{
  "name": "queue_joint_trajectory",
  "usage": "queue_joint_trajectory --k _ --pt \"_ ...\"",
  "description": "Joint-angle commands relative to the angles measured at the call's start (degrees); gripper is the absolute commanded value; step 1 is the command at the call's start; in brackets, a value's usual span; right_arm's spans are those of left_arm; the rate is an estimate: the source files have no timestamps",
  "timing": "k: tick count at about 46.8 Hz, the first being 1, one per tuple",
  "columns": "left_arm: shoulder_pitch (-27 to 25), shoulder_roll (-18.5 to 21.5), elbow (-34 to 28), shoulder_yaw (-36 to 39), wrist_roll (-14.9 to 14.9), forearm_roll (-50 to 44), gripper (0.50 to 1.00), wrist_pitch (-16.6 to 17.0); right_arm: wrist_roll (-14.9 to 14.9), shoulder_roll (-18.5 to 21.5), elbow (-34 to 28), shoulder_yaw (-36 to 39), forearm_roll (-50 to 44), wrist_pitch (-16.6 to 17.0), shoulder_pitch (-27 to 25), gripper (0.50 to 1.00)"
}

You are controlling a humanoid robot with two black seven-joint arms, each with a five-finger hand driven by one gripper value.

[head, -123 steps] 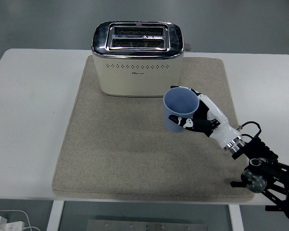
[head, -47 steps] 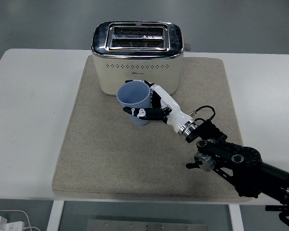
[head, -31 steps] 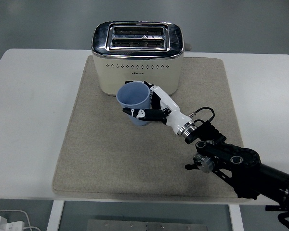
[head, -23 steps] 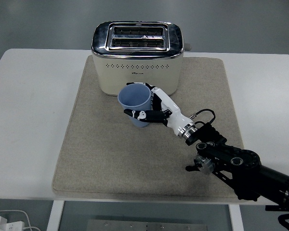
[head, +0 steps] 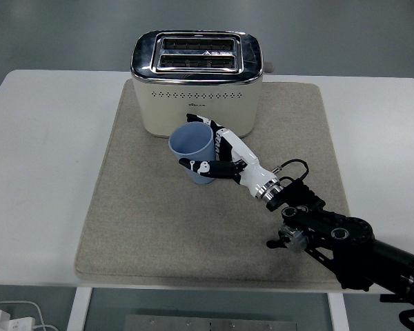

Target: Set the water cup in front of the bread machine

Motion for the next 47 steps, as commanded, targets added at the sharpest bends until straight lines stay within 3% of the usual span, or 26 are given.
queue_joint_trajectory --k 1,20,47 --pt "0.0 0.0 0.0 -0.03 0.0 0.0 1.0 0.0 0.0 -0.2 0.0 0.05 0.0 0.01 -0.09 0.926" --pt "0.0 0.0 0.09 -0.03 0.0 0.0 1.0 0.0 0.0 -2.22 0.27 0.23 0.0 0.09 -0.09 0.926" --pt "0.0 0.0 0.09 -0.03 0.0 0.0 1.0 0.0 0.0 -9.6 1.5 0.93 0.0 3.17 -2.64 0.926"
